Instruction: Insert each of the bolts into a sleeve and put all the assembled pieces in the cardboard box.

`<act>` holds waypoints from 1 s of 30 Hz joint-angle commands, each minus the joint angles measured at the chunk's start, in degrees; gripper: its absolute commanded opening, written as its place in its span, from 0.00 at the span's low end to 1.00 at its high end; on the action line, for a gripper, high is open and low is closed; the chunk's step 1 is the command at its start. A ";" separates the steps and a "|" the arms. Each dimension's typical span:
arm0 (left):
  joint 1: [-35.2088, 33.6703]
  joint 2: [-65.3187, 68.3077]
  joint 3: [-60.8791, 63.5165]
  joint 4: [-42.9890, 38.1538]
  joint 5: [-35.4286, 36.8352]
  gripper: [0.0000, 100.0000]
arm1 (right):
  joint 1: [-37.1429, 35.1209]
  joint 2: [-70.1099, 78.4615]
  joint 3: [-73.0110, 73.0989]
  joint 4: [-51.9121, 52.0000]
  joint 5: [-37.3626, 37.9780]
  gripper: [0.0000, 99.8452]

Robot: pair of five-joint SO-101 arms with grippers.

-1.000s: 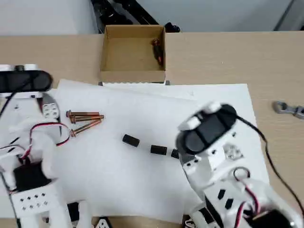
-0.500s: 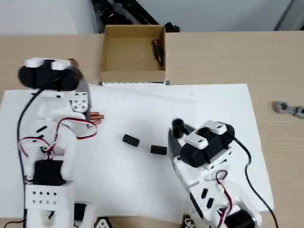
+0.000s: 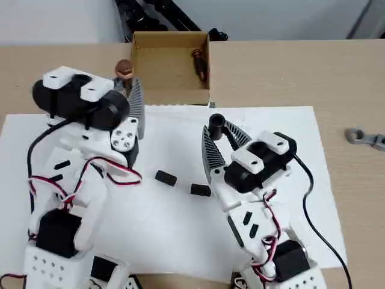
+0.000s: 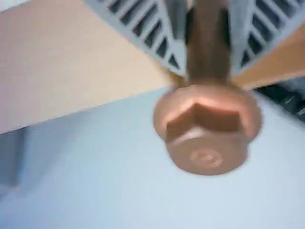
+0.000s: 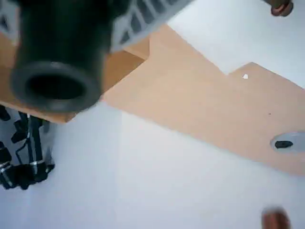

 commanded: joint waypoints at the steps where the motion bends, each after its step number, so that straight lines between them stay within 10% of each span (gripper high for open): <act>1: 3.96 0.62 -9.19 1.14 0.09 0.01 | 0.04 1.36 -5.89 -1.45 -0.35 0.00; 30: 17.58 21.19 -28.35 15.21 16.70 0.01 | -0.04 1.54 -6.59 8.40 -0.70 0.00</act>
